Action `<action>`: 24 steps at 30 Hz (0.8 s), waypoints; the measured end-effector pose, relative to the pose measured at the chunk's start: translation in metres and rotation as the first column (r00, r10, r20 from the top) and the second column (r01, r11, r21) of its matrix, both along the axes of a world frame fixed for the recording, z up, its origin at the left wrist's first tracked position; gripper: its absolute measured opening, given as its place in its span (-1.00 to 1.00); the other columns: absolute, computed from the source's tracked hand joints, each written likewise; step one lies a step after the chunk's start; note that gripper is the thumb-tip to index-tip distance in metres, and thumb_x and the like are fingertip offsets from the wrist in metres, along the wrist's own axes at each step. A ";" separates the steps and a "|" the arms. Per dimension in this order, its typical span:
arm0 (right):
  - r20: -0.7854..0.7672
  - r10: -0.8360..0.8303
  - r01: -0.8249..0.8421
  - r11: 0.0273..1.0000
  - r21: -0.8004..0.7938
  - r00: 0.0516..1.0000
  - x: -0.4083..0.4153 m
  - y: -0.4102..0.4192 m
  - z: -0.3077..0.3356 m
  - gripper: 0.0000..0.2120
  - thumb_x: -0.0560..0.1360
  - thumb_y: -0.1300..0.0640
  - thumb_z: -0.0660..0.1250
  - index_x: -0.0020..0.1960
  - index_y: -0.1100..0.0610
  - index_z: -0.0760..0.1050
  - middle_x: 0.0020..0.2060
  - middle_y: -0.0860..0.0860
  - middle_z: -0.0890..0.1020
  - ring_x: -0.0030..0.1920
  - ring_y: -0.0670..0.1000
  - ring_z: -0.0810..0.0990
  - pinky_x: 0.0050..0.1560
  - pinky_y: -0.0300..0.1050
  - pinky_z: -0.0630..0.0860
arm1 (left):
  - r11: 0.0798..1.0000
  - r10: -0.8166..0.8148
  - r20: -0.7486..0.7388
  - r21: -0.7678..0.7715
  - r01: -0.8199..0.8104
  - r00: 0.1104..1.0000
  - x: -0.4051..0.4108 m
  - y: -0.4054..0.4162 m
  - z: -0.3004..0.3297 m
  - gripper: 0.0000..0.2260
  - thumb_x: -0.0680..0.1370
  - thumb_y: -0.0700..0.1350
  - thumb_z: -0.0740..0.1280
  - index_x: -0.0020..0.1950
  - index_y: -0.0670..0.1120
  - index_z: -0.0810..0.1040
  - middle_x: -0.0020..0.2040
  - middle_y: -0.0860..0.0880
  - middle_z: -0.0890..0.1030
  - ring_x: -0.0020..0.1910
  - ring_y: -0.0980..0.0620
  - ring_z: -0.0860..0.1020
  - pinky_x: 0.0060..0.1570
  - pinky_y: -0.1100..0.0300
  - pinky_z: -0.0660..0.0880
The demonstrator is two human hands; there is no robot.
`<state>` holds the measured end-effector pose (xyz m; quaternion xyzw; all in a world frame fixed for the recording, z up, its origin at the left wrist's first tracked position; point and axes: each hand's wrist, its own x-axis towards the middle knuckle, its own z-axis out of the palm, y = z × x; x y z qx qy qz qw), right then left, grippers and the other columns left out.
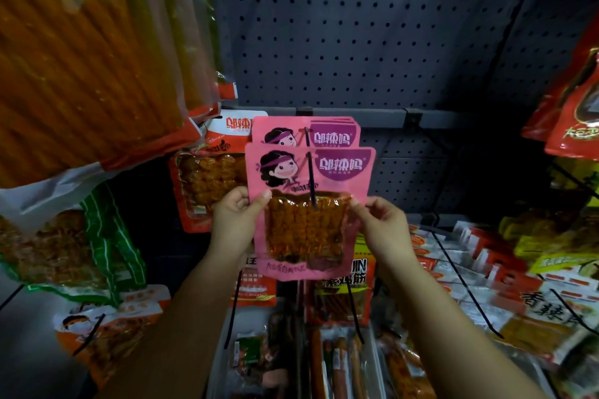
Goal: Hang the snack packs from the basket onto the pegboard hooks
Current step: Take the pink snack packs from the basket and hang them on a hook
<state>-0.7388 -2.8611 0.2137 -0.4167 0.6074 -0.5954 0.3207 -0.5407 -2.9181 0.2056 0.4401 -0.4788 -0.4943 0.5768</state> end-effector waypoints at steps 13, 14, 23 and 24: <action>-0.049 -0.139 0.143 0.986 0.083 0.989 -0.003 -0.058 0.009 -0.80 0.52 0.06 0.35 -0.20 0.17 0.55 -0.19 0.19 0.68 -0.12 0.22 0.67 0.00 0.21 0.59 | 0.989 0.149 0.119 -0.023 -0.147 0.982 -0.018 -0.048 0.010 -0.90 0.48 -0.07 0.42 -0.22 0.03 0.55 -0.23 0.08 0.61 -0.23 0.15 0.56 -0.26 0.30 0.43; -0.042 -0.136 0.139 0.987 0.084 0.990 -0.003 -0.058 0.007 -0.78 0.52 0.04 0.35 -0.18 0.19 0.56 -0.20 0.17 0.68 -0.14 0.19 0.67 0.00 0.19 0.60 | 0.987 0.159 0.125 -0.028 -0.157 0.979 -0.018 -0.048 0.009 -0.89 0.48 -0.06 0.42 -0.23 0.04 0.54 -0.23 0.09 0.61 -0.23 0.15 0.56 -0.26 0.30 0.42; 0.014 -0.104 0.103 0.991 0.081 0.994 -0.013 -0.044 -0.013 -0.75 0.45 0.02 0.43 -0.08 0.22 0.57 -0.24 0.04 0.64 -0.31 -0.10 0.57 -0.40 -0.37 0.47 | 0.964 0.267 0.113 -0.014 -0.267 0.957 -0.015 -0.030 -0.004 -0.75 0.41 -0.06 0.48 0.02 -0.04 0.50 -0.01 0.01 0.58 -0.03 0.06 0.57 -0.03 0.15 0.53; 0.027 -0.104 0.101 0.991 0.087 0.994 -0.016 -0.038 -0.016 -0.78 0.45 0.05 0.44 -0.08 0.21 0.57 -0.26 0.02 0.62 -0.33 -0.12 0.54 -0.43 -0.39 0.45 | 0.959 0.281 0.112 -0.018 -0.281 0.953 -0.015 -0.022 -0.008 -0.72 0.42 -0.08 0.47 0.05 -0.06 0.48 0.01 0.00 0.56 -0.02 0.06 0.56 -0.01 0.16 0.52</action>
